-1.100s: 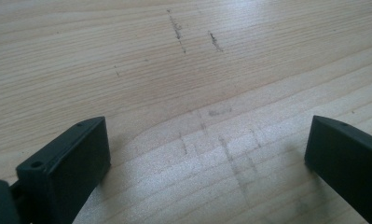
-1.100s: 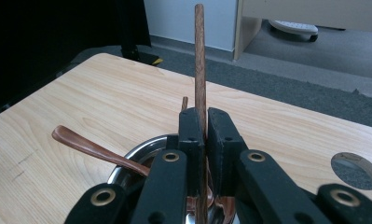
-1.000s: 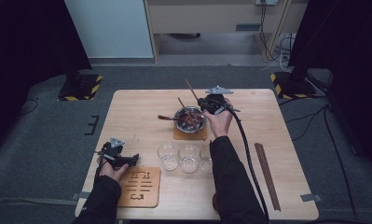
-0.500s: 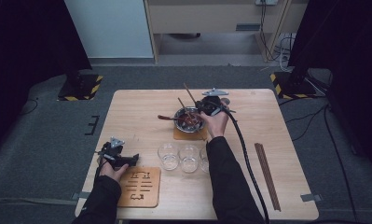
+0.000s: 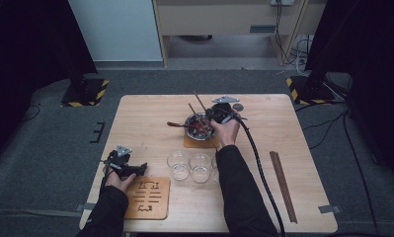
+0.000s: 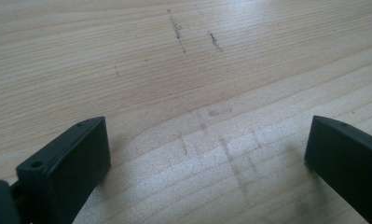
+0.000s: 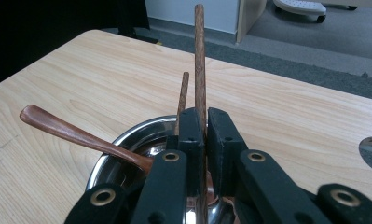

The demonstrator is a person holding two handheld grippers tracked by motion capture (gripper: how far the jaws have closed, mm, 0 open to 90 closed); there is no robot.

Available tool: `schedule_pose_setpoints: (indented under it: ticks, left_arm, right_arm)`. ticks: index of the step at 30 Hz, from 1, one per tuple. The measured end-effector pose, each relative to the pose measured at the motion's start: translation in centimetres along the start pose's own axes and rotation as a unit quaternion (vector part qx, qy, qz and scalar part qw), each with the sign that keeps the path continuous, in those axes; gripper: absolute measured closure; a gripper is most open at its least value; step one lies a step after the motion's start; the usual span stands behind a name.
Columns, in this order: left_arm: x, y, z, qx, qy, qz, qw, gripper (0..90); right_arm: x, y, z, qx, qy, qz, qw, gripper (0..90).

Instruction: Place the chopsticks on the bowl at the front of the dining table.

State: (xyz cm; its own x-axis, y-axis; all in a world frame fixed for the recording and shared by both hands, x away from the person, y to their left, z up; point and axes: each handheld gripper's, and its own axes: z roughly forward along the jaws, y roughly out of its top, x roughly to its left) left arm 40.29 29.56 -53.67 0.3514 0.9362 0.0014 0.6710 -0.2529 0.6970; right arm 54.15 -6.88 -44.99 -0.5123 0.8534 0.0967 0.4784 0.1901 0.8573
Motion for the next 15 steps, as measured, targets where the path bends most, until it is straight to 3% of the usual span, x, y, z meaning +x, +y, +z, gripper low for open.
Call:
schedule_pose_setpoints:
  ticks: [15]
  left_arm:
    - [0.0, 0.0, 0.0, 0.0, 0.0, 0.0, 1.0, 0.0]
  right_arm:
    - [0.18, -0.66, 1.05, 0.012, 0.0, -0.002, 0.9999, 84.5]
